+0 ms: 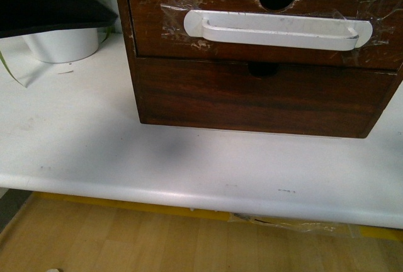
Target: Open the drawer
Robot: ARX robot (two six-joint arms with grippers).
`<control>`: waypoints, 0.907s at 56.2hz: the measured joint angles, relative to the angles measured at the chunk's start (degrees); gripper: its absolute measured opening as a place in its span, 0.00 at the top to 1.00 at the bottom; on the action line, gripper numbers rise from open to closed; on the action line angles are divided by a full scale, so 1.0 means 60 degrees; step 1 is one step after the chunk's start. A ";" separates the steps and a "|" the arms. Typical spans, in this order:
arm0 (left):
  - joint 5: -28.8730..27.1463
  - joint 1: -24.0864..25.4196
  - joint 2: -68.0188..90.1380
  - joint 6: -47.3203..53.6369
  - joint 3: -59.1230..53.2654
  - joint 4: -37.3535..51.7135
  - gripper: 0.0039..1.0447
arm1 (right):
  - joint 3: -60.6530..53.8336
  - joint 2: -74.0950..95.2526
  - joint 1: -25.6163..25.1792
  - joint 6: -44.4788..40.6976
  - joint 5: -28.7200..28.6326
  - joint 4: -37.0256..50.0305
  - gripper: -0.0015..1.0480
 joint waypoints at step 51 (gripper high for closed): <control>0.0197 -0.1880 0.3646 0.1683 0.3923 -0.2645 0.06 | 0.1566 0.2900 0.0962 -0.1005 0.1421 0.0554 0.09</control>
